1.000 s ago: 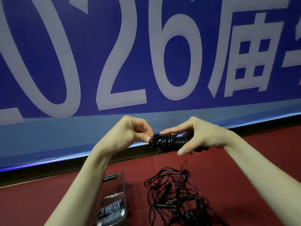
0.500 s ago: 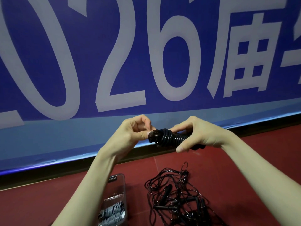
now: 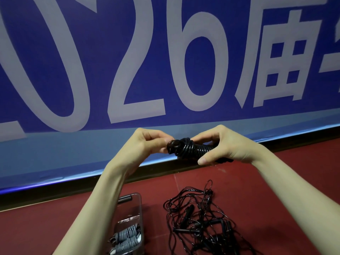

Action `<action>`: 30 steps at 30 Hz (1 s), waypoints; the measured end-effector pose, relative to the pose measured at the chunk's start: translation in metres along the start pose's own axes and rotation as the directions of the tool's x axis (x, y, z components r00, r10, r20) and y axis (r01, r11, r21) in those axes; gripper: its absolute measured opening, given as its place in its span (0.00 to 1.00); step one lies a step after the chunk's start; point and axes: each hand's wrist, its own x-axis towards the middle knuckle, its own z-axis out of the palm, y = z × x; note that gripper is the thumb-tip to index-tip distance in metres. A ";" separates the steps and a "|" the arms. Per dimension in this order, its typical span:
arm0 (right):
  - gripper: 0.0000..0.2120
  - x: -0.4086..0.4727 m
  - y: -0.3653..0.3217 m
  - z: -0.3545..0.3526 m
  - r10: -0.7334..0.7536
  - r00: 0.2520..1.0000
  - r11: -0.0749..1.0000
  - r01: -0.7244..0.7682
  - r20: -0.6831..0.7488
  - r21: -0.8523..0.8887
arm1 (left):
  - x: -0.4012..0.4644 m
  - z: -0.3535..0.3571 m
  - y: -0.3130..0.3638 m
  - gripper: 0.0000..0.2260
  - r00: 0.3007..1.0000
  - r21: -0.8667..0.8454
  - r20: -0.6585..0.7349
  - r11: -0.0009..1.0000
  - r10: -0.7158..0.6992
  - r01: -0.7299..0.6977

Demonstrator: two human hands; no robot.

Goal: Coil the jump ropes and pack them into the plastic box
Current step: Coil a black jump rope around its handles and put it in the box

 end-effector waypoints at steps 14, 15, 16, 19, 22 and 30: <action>0.27 0.003 0.011 -0.002 -0.088 0.996 0.984 0.082 0.032 0.157 | 0.003 0.014 0.000 0.10 0.983 0.008 -0.140 0.993 0.121 -0.121; 0.27 0.004 0.012 -0.003 -0.079 0.996 0.984 0.072 0.033 0.165 | 0.004 0.016 -0.002 0.10 0.981 0.004 -0.144 0.992 0.128 -0.128; 0.26 0.004 0.014 -0.003 -0.070 0.997 0.982 0.064 0.032 0.178 | 0.004 0.018 -0.004 0.09 0.980 0.009 -0.144 0.991 0.137 -0.137; 0.26 0.004 0.018 -0.004 -0.048 0.999 0.976 0.045 0.009 0.211 | 0.001 0.022 -0.003 0.07 0.983 0.045 -0.100 0.988 0.154 -0.150; 0.25 0.006 0.022 -0.005 -0.020 1.000 0.982 0.023 -0.019 0.188 | 0.003 0.024 -0.001 0.06 0.990 0.179 -0.064 0.978 0.125 -0.111; 0.26 0.014 0.031 0.004 0.043 0.999 0.976 -0.040 -0.009 0.213 | 0.019 0.040 -0.020 0.10 0.885 0.427 -0.374 0.898 0.279 -0.103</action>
